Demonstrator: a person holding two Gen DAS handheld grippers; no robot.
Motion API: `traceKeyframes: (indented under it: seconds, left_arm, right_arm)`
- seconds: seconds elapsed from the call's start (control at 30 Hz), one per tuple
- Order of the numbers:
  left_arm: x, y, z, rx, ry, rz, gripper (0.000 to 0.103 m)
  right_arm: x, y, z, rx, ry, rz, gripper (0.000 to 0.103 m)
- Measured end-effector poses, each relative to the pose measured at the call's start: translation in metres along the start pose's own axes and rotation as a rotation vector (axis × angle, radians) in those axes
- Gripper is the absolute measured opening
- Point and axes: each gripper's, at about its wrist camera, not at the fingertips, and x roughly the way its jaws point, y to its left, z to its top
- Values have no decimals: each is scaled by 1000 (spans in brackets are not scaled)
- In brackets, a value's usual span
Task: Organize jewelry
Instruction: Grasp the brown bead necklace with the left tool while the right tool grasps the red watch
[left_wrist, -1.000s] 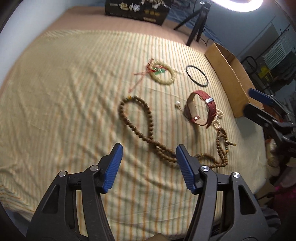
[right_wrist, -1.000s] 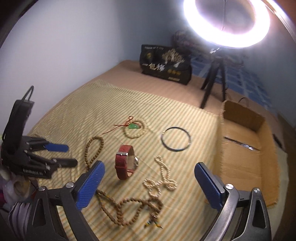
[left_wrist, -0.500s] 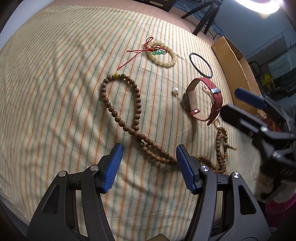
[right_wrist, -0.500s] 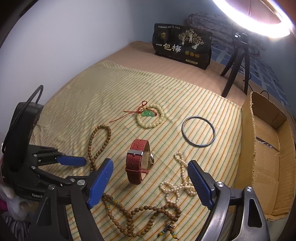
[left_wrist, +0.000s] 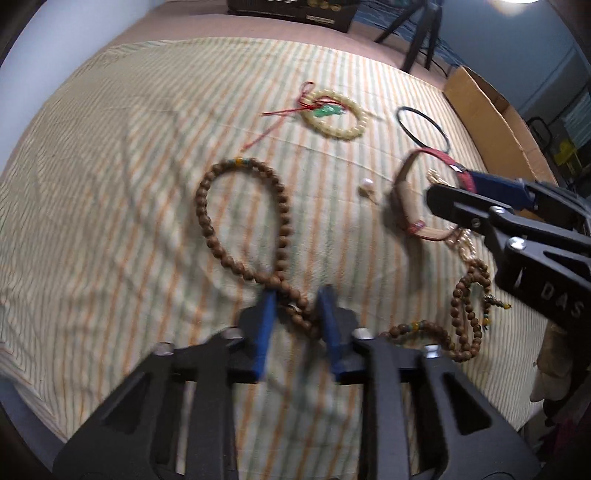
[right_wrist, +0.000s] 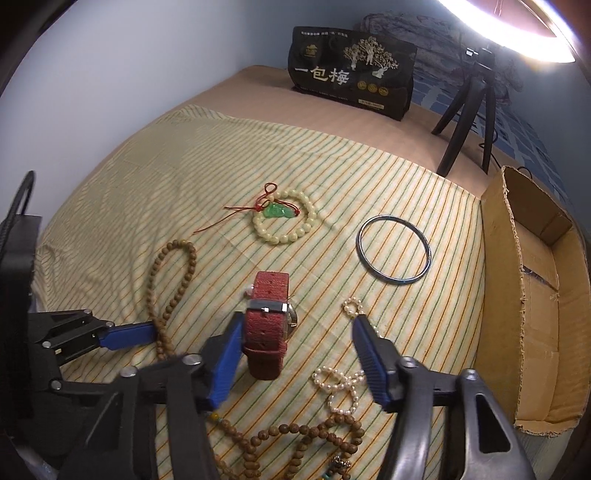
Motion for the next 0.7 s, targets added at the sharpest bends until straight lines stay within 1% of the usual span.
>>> traceKeyframes:
  seconds: [0.07, 0.1, 0.17, 0.23, 0.33, 0.53, 0.6, 0.7]
  left_arm:
    - [0, 10, 2, -36, 4, -37, 11]
    - [-1, 14, 3, -48, 5, -53, 11]
    - [-5, 18, 3, -55, -2, -66, 11]
    - [-10, 20, 4, -58, -15, -72, 10]
    - [-24, 22, 6, -58, -50, -80, 10]
    - [-67, 23, 14, -35, -146, -96, 10]
    - [-86, 23, 19, -23, -186, -103, 10]
    - [-106, 19, 31, -19, -226, -128, 10]
  right_arm:
    - [1, -3, 0, 10, 2, 4, 33]
    - [1, -4, -1, 17, 0, 6, 30]
    - [-1, -9, -1, 42, -9, 23, 19]
    - [-5, -13, -2, 61, -19, 33, 19]
    - [-11, -15, -4, 63, -34, 21, 19]
    - [-38, -25, -7, 82, -86, 9, 18]
    - [-51, -31, -8, 90, -112, -3, 18]
    - [-67, -40, -8, 107, -145, -14, 18]
